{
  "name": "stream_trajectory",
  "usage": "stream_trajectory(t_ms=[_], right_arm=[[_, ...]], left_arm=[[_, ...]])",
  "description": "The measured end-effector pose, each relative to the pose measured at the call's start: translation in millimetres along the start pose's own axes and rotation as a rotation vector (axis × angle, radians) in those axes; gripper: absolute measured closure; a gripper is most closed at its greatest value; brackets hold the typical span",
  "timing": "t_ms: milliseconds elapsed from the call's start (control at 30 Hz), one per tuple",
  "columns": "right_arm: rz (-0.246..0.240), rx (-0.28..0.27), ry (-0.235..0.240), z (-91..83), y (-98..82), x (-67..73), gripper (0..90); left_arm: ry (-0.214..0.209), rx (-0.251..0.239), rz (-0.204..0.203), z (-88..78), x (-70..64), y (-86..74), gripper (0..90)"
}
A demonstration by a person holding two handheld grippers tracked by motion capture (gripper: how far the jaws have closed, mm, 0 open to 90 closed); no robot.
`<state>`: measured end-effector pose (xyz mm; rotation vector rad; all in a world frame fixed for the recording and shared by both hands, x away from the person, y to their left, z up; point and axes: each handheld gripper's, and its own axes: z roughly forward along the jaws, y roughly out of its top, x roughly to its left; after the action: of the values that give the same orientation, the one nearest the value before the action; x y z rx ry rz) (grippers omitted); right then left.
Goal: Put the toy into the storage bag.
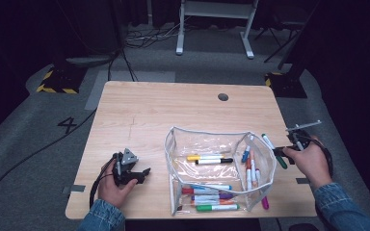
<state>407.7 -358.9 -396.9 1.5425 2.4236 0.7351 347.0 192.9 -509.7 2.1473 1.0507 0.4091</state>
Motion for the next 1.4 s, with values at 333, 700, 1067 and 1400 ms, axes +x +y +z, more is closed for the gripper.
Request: stream_trajectory(t_ms=[333, 700, 1067, 1400], right_arm=[[-0.06, -0.074, 0.028, -47.0, 22.4, 20.7, 77.0], [-0.154, -0.122, 0.066, -84.5, 44.8, 55.8, 77.0], [-0.333, -0.123, 0.155, -99.5, 56.9, 118.1, 77.0], [-0.462, -0.058, 0.242, -87.2, 61.9, 166.7, 77.1]], left_arm=[[0.0, 0.0, 0.001, 0.0, -0.1, 0.0, 26.4], [-0.006, -0.001, -0.007, -0.7, -1.0, -1.5, 26.5], [-0.005, -0.001, -0.006, -0.6, -0.7, -1.2, 26.2], [-0.006, 0.0, -0.007, -0.6, -0.8, -1.3, 26.2]])
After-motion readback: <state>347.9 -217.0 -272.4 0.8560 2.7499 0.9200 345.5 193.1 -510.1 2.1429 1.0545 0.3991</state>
